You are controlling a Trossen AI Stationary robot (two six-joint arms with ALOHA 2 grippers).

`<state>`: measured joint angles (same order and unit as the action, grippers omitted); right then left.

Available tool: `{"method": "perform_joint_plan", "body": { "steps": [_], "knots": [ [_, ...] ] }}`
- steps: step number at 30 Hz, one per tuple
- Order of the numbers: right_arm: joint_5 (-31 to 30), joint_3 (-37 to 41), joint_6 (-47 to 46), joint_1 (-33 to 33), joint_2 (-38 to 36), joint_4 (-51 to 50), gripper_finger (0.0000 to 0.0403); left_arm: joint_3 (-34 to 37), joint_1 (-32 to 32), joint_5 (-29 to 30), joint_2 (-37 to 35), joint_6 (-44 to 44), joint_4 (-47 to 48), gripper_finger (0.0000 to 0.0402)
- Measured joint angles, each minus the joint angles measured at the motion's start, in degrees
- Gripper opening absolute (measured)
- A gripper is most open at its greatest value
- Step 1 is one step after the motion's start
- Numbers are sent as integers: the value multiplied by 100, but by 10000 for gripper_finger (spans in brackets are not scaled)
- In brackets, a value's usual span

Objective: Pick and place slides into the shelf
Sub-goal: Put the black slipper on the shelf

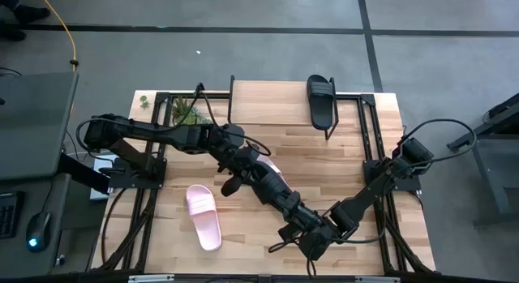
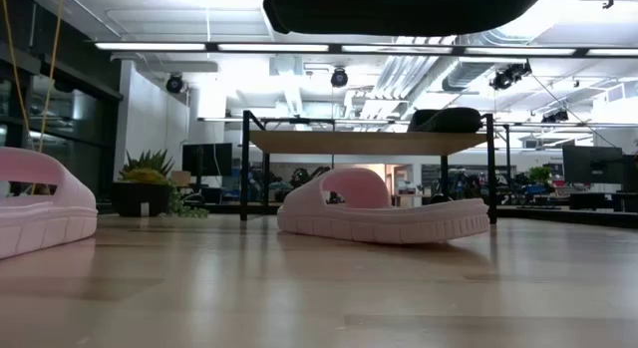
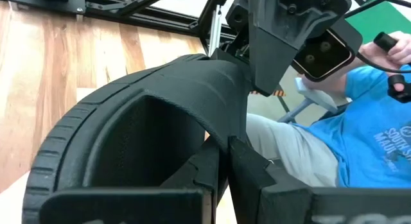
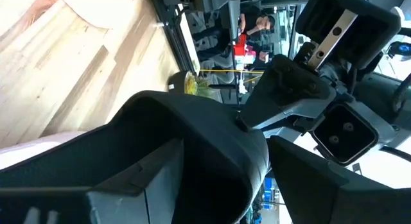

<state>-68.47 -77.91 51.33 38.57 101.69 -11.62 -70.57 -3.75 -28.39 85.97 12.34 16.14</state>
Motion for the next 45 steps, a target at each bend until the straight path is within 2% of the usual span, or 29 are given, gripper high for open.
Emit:
{"method": "perform_joint_plan", "body": {
  "steps": [6,14,29,32,36,45],
  "knots": [
    [-7,0,-49,-42,0,4,205,0,13,40,0,-2,-8,16],
    [-20,0,-301,-173,0,26,132,0,13,42,0,7,-4,17],
    [-7,0,-449,-181,-7,32,28,2,7,88,2,-126,27,24],
    [0,0,-485,-181,-7,28,7,0,7,99,2,-314,54,33],
    [7,0,-533,-184,-7,28,5,0,7,99,2,-468,82,53],
    [-180,5,-550,-186,-5,30,2,0,7,274,2,-890,81,130]
  ]
}}
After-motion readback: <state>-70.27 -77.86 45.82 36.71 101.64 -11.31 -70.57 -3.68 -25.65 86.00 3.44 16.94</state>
